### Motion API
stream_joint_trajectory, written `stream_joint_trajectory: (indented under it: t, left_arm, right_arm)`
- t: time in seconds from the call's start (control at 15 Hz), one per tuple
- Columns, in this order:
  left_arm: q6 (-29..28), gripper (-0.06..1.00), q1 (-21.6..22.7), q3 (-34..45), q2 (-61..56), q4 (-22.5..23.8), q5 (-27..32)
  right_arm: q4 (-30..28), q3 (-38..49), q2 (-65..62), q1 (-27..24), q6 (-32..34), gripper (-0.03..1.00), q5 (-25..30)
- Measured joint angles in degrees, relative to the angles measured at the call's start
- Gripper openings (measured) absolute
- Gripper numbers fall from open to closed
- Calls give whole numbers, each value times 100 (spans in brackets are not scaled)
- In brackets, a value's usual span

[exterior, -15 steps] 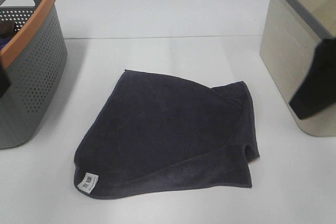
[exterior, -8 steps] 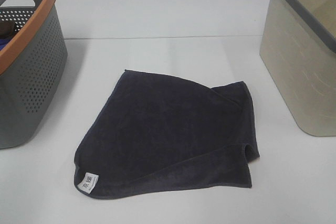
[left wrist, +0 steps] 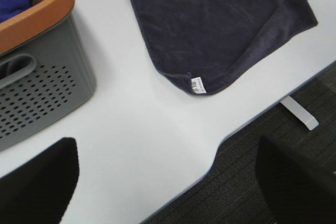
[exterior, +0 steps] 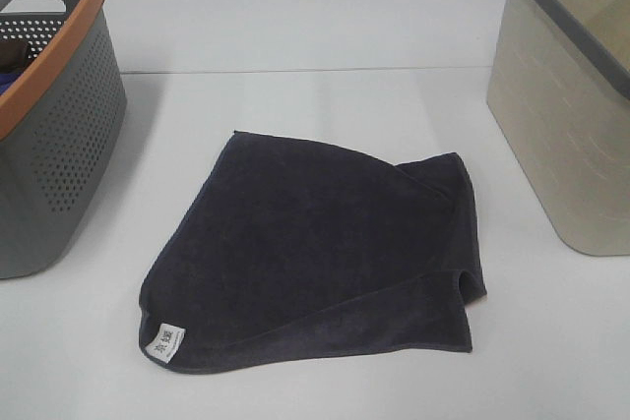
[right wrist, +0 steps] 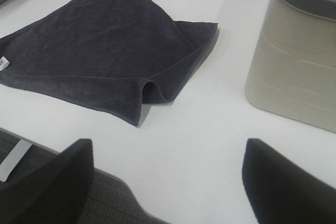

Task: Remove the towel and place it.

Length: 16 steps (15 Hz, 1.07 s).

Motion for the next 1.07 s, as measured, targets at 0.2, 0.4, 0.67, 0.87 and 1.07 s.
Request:
stream_joint_trajectory:
  t: [0.2, 0.4, 0.67, 0.87, 1.07]
  left_arm:
    - [229, 86, 0, 178, -17, -584, -453]
    - [573, 86, 0, 241, -11, -751, -584]
    - [602, 87, 0, 241, -11, -751, -596]
    - [602, 87, 0, 241, -11, -751, -596]
    - [613, 87, 281, 241, -17, -756, -596]
  right_arm:
    - [-6, 0, -29, 0, 0, 74, -6]
    - [-6, 0, -29, 0, 0, 74, -6]
    - [-6, 0, -29, 0, 0, 74, -6]
    - [-6, 0, -29, 0, 0, 74, -6]
    - [0, 0, -52, -567, 0, 74, -6]
